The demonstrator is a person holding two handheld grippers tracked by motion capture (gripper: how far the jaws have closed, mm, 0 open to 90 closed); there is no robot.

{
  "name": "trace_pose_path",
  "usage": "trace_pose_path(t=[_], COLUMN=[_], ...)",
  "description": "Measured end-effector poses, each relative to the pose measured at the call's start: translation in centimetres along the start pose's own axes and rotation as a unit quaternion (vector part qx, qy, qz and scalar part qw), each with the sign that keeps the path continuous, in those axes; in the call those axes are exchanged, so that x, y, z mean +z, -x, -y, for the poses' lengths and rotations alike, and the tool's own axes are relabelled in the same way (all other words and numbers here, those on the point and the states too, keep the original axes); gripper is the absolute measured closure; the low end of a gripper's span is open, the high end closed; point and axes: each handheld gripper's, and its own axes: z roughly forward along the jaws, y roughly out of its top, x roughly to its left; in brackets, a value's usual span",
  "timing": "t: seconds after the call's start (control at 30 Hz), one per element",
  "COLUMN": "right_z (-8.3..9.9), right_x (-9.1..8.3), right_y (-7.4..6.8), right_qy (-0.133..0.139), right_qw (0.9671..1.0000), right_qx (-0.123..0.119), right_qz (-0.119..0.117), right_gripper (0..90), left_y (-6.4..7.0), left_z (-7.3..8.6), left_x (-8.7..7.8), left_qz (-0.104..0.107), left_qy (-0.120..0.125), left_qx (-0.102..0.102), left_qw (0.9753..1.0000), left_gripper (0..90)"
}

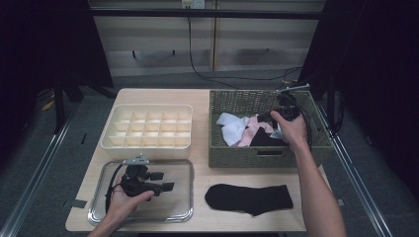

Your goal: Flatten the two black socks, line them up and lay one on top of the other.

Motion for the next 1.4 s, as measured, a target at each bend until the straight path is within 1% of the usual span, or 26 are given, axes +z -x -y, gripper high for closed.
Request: trace_pose_path(t=[0.03, 0.13, 0.17, 0.23, 0.33, 0.37, 0.4, 0.43, 0.5, 0.57, 0.6, 0.63, 0.67, 0.7, 0.77, 0.8, 0.83, 1.0, 1.03, 1.1, 1.2, 1.23, 1.27, 1.33, 1.37, 1.4], right_z=[-0.3, -0.4, -0.5, -0.7, -0.9, -1.0, -1.1, -1.1, -1.0, -1.0, -1.0, -1.0, -1.0, -0.9, -0.8, -0.8, -0.8, -0.7, -0.6, -0.6, -0.6, -0.5, -0.5, -0.6, -0.6, -0.6], right_x=[0.6, 1.3, 1.9, 2.3, 2.6, 2.8, 3.0, 3.5, 4.0, 4.2, 4.2, 4.3, 4.3, 4.5, 4.7, 4.7, 4.9, 5.1, 5.4, 5.5, 5.7, 5.8, 5.8, 5.8, 5.8, 5.8], right_y=[0.2, 0.4, 0.7, 0.9, 1.0, 1.1, 1.2, 1.6, 2.0, 2.1, 2.1, 2.0, 2.0, 2.0, 2.0, 2.0, 2.0, 2.0, 2.2, 2.2, 2.3, 2.4, 2.4, 2.3, 2.3, 2.3], right_qy=[-0.01, -0.014, -0.02, -0.028, -0.025, -0.031, -0.035, -0.048, -0.059, -0.072, -0.072, -0.071, -0.071, -0.081, -0.088, -0.088, -0.092, -0.105, -0.117, -0.121, -0.131, -0.139, -0.139, -0.138, -0.138, -0.139], right_qw=[0.9998, 0.9998, 0.9995, 0.9991, 0.9991, 0.9988, 0.9983, 0.9974, 0.9962, 0.9954, 0.9954, 0.9952, 0.9952, 0.994, 0.9929, 0.9929, 0.9924, 0.9907, 0.9894, 0.9888, 0.9876, 0.9856, 0.9856, 0.9868, 0.9868, 0.987], right_qx=[0.0, 0.007, 0.012, 0.017, 0.017, 0.018, 0.014, 0.025, 0.034, 0.034, 0.034, 0.032, 0.032, 0.03, 0.032, 0.032, 0.034, 0.04, 0.038, 0.042, 0.045, 0.052, 0.052, 0.052, 0.052, 0.05], right_qz=[0.015, 0.015, 0.02, 0.029, 0.03, 0.034, 0.044, 0.047, 0.053, 0.053, 0.053, 0.06, 0.06, 0.067, 0.072, 0.072, 0.074, 0.077, 0.077, 0.077, 0.075, 0.08, 0.08, 0.068, 0.068, 0.063], right_gripper=[60.9, 61.1, 61.7, 62.0, 62.0, 61.8, 61.9, 62.5, 62.3, 61.3, 61.3, 61.3, 61.3, 61.1, 59.6, 59.6, 56.3, 57.9, 59.2, 61.2, 59.4, 62.4, 62.4, 71.8, 71.8, 75.5], left_y=[0.0, 0.0, 0.1, 0.1, 0.1, 0.1, 0.1, 0.1, 0.1, 0.0, 0.0, 0.0, 0.0, 0.1, 0.1, 0.1, 0.1, 0.1, 0.2, 0.2, 0.2, 0.2, 0.2, 0.2, 0.2, 0.2], left_z=[0.0, 0.0, 0.0, 0.0, 0.0, 0.1, 0.1, 0.1, 0.1, 0.1, 0.1, 0.1, 0.1, 0.1, 0.1, 0.1, 0.1, 0.1, 0.1, 0.1, 0.1, 0.1, 0.1, 0.1, 0.1, 0.1], left_x=[0.0, 0.0, 0.0, 0.1, 0.2, 0.3, 0.3, 0.3, 0.2, 0.2, 0.2, 0.2, 0.2, 0.2, 0.2, 0.2, 0.2, 0.2, 0.2, 0.2, 0.1, 0.1, 0.1, 0.1, 0.1, 0.1], left_qz=[0.001, 0.001, 0.003, 0.004, 0.004, 0.005, 0.004, 0.004, 0.004, 0.003, 0.003, 0.003, 0.003, 0.003, 0.004, 0.004, 0.004, 0.004, 0.006, 0.005, 0.004, 0.004, 0.005, 0.005, 0.005, 0.004], left_qy=[-0.002, -0.002, -0.001, -0.002, -0.005, -0.005, -0.007, -0.007, -0.006, -0.005, -0.005, -0.005, -0.006, -0.005, -0.006, -0.006, -0.005, -0.002, -0.002, -0.002, 0.001, 0.002, 0.001, 0.002, 0.002, 0.002], left_qx=[0.002, 0.003, 0.004, 0.005, 0.007, 0.006, 0.005, 0.005, 0.004, 0.003, 0.003, 0.004, 0.004, 0.003, 0.004, 0.004, 0.003, 0.005, 0.004, 0.006, 0.006, 0.006, 0.006, 0.008, 0.008, 0.008], left_qw=[1.0, 1.0, 1.0, 1.0, 1.0, 1.0, 1.0, 1.0, 1.0, 1.0, 1.0, 1.0, 1.0, 1.0, 1.0, 1.0, 1.0, 1.0, 1.0, 1.0, 1.0, 1.0, 1.0, 1.0, 1.0, 1.0], left_gripper=[32.3, 32.2, 32.1, 32.1, 32.1, 32.1, 32.1, 32.1, 32.1, 32.1, 32.1, 32.1, 32.1, 32.1, 32.1, 32.1, 32.1, 32.1, 32.1, 32.1, 32.4, 32.4, 32.4, 32.4, 32.4, 32.4])
